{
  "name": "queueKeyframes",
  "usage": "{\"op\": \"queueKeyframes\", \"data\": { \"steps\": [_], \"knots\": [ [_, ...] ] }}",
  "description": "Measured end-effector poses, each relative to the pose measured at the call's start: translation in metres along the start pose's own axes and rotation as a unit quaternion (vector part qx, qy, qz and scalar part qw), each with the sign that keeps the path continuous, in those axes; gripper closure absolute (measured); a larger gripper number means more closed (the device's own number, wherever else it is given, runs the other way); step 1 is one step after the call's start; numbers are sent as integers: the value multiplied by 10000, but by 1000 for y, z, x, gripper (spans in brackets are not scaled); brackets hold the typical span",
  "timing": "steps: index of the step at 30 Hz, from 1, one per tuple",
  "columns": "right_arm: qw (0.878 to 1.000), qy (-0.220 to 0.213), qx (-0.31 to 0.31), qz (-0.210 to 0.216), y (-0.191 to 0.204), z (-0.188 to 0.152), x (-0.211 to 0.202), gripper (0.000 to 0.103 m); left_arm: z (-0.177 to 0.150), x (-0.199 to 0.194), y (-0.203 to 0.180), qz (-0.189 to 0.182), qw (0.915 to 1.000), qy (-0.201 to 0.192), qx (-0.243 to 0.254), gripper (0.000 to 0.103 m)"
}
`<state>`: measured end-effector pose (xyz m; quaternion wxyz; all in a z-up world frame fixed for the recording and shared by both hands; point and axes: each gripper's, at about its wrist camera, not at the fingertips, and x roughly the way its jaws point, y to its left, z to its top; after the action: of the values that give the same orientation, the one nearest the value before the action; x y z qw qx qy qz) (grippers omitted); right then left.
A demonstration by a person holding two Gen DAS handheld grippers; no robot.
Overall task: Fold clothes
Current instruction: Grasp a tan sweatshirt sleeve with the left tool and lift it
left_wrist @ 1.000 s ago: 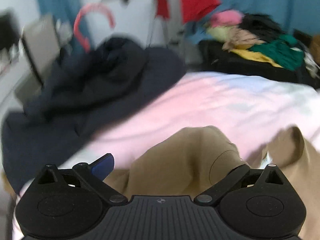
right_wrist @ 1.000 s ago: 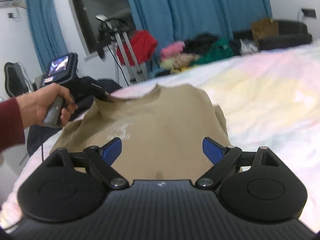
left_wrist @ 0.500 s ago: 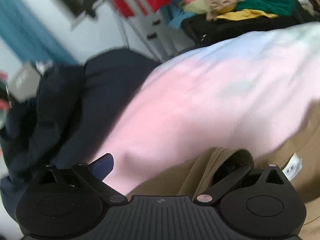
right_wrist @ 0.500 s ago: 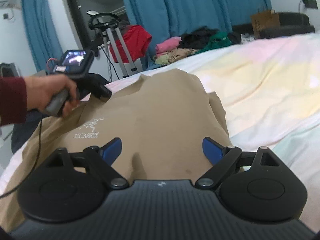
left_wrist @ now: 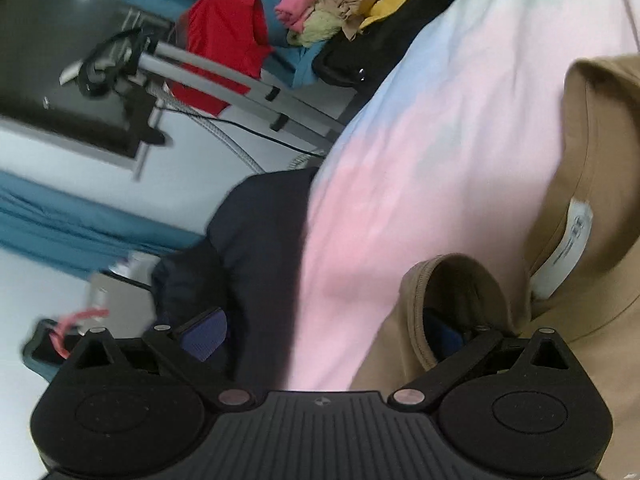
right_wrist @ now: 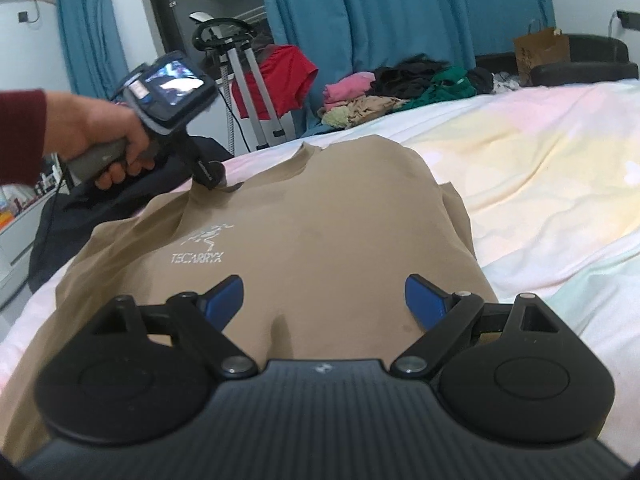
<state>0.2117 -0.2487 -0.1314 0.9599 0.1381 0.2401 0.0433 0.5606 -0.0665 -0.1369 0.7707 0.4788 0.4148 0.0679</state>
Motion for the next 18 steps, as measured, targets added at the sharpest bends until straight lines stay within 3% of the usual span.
{"op": "queueKeyframes", "data": {
  "steps": [3,6,8,13,16,18],
  "knots": [
    [10000,-10,-63,1,3,-1,-1,14,-3,-9,13,-500,9973,-139,-514,0],
    [10000,25,2,-3,0,-2,5,14,-14,-26,31,-1178,9854,-514,-1116,0],
    [10000,68,66,20,-2,-2,7,14,-31,-49,39,-1310,9772,-792,-1471,0],
    [9999,-34,90,40,-4,2,5,14,-121,-133,50,-1691,9485,-1574,-2167,0],
    [10000,-55,42,-15,-2,-1,-2,14,-200,-167,53,-2126,9206,-1726,-2785,0],
    [10000,-34,69,34,0,-3,-10,14,-256,-173,55,-2405,8934,-1681,-3401,0]
  ]
}}
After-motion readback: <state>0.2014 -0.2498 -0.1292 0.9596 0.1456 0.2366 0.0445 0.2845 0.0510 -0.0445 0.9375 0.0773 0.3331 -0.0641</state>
